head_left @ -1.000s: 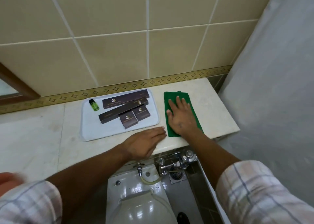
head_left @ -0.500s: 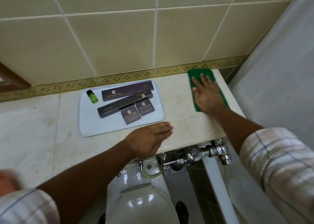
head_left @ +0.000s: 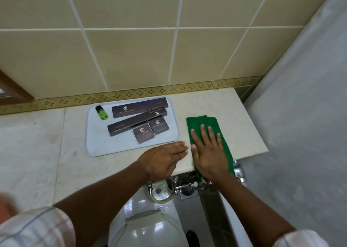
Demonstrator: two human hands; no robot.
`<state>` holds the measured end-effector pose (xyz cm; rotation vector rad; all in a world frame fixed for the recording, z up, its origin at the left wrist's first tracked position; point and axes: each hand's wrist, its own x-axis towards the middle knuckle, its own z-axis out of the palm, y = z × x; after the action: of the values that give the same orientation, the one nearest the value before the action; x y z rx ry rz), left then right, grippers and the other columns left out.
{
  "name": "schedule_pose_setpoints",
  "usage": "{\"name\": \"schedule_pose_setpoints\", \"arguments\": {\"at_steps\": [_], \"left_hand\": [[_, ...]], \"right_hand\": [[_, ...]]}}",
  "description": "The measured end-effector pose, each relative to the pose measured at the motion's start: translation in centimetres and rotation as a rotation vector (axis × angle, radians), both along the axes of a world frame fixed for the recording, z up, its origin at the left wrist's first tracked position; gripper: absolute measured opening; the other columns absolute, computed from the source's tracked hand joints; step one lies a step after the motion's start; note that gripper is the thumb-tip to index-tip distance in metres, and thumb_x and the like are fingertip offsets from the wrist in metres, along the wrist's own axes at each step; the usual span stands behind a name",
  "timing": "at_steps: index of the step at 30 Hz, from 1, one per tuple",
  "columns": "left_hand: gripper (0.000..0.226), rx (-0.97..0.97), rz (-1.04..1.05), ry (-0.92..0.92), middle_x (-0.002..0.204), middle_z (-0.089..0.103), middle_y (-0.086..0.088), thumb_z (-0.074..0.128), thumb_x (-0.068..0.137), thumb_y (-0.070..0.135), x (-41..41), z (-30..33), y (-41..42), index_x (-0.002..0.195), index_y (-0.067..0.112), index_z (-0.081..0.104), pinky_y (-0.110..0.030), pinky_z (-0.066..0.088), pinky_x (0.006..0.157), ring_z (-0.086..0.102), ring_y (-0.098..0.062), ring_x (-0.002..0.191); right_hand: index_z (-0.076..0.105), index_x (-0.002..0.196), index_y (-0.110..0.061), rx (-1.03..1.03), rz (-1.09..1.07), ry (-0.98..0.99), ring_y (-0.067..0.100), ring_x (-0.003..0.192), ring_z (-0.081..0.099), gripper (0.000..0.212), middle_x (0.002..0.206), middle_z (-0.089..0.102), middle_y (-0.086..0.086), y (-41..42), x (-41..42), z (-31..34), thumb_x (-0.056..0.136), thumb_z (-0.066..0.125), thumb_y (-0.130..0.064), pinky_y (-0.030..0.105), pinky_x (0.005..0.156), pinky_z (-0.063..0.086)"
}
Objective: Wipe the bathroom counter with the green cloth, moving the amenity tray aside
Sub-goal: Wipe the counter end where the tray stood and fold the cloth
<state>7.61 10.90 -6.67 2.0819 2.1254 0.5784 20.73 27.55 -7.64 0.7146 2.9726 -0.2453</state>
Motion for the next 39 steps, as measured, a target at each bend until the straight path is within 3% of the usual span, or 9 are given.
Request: {"name": "schedule_pose_setpoints", "arguments": {"at_steps": [9,12,16,25,30,39], "left_hand": [[0.046,-0.008,-0.019,0.003,0.141,0.054,-0.011,0.057,0.087,0.010,-0.1,-0.5,0.0,0.133,0.003,0.057,-0.034,0.027,0.115,0.043,-0.025,0.136],[0.047,-0.011,-0.017,-0.017,0.144,0.051,-0.010,0.054,0.090,0.011,0.0,-0.9,-0.1,0.136,0.005,0.054,-0.036,0.034,0.114,0.039,-0.023,0.139],[0.048,-0.013,-0.014,-0.003,0.145,0.050,-0.008,0.054,0.090,0.013,-0.4,-1.1,0.0,0.137,0.007,0.053,-0.034,0.028,0.116,0.037,-0.022,0.140],[0.046,0.016,-0.016,-0.038,0.142,0.053,-0.010,0.057,0.088,0.011,-0.4,-0.7,0.1,0.133,0.005,0.057,-0.042,0.041,0.109,0.042,-0.024,0.137],[0.046,0.052,-0.043,-0.029,0.136,0.058,-0.011,0.062,0.082,0.009,-0.5,-0.7,0.4,0.129,0.005,0.061,-0.043,0.045,0.104,0.049,-0.026,0.132],[0.045,0.065,-0.042,-0.043,0.139,0.056,-0.013,0.062,0.085,0.006,-0.1,-1.1,0.3,0.130,0.002,0.059,-0.042,0.039,0.110,0.046,-0.028,0.134]], "right_hand": [[0.011,0.157,-0.033,-0.006,0.117,-0.014,0.026,0.152,0.000,0.059,0.166,0.006,0.005,7.0,-10.4,1.3,0.101,0.008,-0.050,0.050,0.122,0.003],[0.015,0.156,-0.032,0.022,-0.003,0.038,0.027,0.152,0.005,0.059,0.165,0.009,0.005,12.6,-7.7,1.1,0.101,0.007,-0.051,0.051,0.122,0.008],[0.014,0.157,-0.027,0.029,-0.145,-0.017,0.029,0.152,0.004,0.056,0.166,0.006,0.007,17.2,-6.4,1.4,0.104,0.014,-0.045,0.050,0.122,0.002],[0.002,0.156,-0.032,0.010,-0.081,-0.021,0.025,0.151,-0.010,0.059,0.165,-0.004,0.007,7.6,2.5,1.0,0.100,0.007,-0.050,0.048,0.121,-0.004],[0.001,0.156,-0.034,-0.010,0.023,0.013,0.027,0.151,-0.012,0.059,0.164,-0.004,0.005,1.6,-1.1,-0.1,0.100,0.002,-0.053,0.051,0.121,-0.002],[0.010,0.157,-0.030,0.016,-0.024,0.004,0.029,0.152,-0.001,0.059,0.166,0.004,0.007,9.4,-9.4,0.3,0.101,0.009,-0.047,0.050,0.121,-0.002]]}}
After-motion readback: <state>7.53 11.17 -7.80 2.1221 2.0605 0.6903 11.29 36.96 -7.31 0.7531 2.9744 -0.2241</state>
